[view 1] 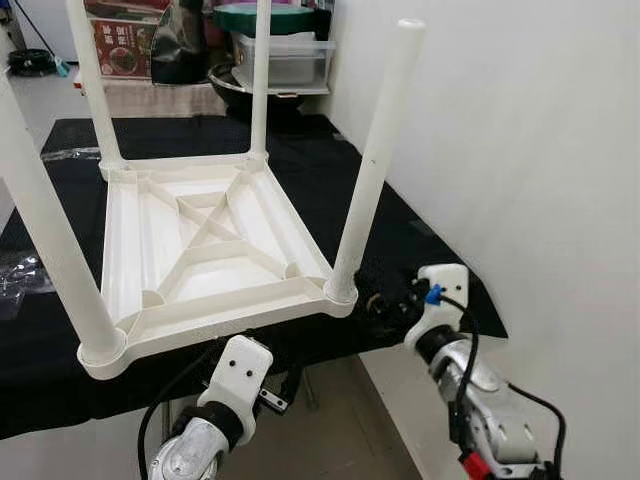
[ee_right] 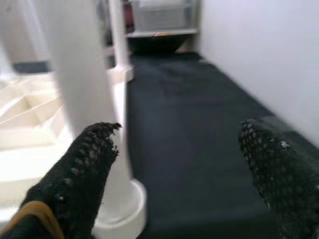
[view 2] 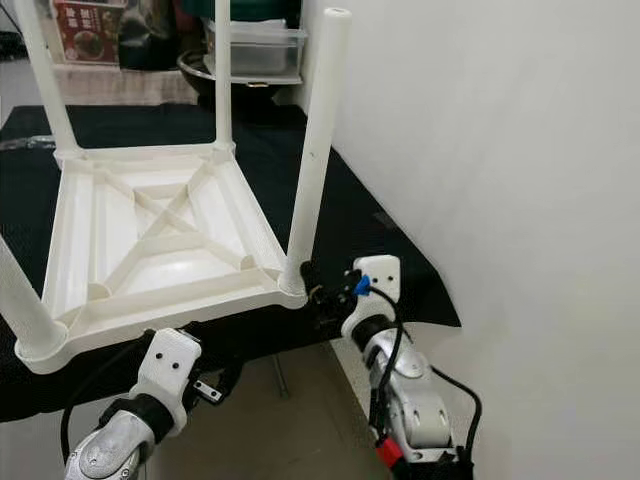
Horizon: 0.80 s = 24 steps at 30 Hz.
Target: Building children table
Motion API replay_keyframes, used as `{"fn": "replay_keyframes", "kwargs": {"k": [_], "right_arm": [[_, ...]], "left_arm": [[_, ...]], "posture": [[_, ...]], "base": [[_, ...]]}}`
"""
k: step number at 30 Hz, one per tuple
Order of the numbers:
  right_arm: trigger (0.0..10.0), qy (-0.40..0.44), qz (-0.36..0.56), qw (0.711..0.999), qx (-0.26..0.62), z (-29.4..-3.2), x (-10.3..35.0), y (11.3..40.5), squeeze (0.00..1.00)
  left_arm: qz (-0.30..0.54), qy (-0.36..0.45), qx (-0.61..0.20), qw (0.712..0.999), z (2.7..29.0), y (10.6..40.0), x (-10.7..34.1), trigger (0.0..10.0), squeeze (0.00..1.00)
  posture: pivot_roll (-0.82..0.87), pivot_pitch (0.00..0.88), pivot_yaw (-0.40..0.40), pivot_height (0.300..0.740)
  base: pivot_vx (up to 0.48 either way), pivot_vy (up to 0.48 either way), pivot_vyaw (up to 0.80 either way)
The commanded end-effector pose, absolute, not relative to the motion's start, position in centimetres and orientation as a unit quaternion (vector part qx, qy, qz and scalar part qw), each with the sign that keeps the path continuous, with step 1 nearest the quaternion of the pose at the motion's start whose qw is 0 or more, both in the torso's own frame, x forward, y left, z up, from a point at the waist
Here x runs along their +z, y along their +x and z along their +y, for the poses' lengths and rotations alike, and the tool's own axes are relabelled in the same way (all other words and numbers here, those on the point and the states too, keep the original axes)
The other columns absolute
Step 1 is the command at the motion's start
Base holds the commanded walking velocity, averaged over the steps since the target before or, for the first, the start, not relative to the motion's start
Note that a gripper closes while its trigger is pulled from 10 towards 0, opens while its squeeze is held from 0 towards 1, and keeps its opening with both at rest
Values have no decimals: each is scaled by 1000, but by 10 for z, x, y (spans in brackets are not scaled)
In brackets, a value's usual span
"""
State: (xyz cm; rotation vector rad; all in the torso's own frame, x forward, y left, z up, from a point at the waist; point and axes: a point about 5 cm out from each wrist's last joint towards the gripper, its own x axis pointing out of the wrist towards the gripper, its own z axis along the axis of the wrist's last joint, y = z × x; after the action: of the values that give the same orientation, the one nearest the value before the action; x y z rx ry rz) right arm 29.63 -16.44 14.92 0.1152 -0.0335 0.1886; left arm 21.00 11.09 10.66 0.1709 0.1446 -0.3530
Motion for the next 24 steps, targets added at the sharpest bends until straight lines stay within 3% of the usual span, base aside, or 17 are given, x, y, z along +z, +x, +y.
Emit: {"fn": "replay_keyframes", "kwargs": {"k": [1, 3, 6, 10, 17, 24], "right_arm": [[10000, 88, -18, 991, 95, -174, 154, 300, 0], [10000, 97, -14, 989, 109, -173, 154, 299, 0], [10000, 23, 30, 983, 177, -156, 131, 277, 0], [10000, 1, 51, 980, 194, -145, 118, 261, 0], [10000, 1, 61, 982, 179, -137, 113, 259, 0], [10000, -2, 60, 985, 160, -142, 114, 266, 0]], "left_arm": [[71, 82, -181, 978, 109, 209, 105, 10000, 0], [71, 82, -181, 978, 109, 209, 105, 10000, 0], [69, 91, -182, 976, 110, 209, 106, 10000, 0], [67, 106, -188, 974, 109, 208, 105, 10000, 0], [68, 114, -192, 972, 108, 208, 104, 10000, 0], [73, 110, -179, 975, 110, 210, 104, 10000, 0]], "posture": [[82, 17, -137, 740], [82, 17, -137, 740], [83, 18, -138, 740], [87, 18, -139, 740], [91, 18, -131, 740], [91, 14, -133, 740]], "base": [[0, 0, 0], [0, 0, 0], [0, 0, 0], [0, 0, 444], [0, -141, 800], [0, -326, 0]]}}
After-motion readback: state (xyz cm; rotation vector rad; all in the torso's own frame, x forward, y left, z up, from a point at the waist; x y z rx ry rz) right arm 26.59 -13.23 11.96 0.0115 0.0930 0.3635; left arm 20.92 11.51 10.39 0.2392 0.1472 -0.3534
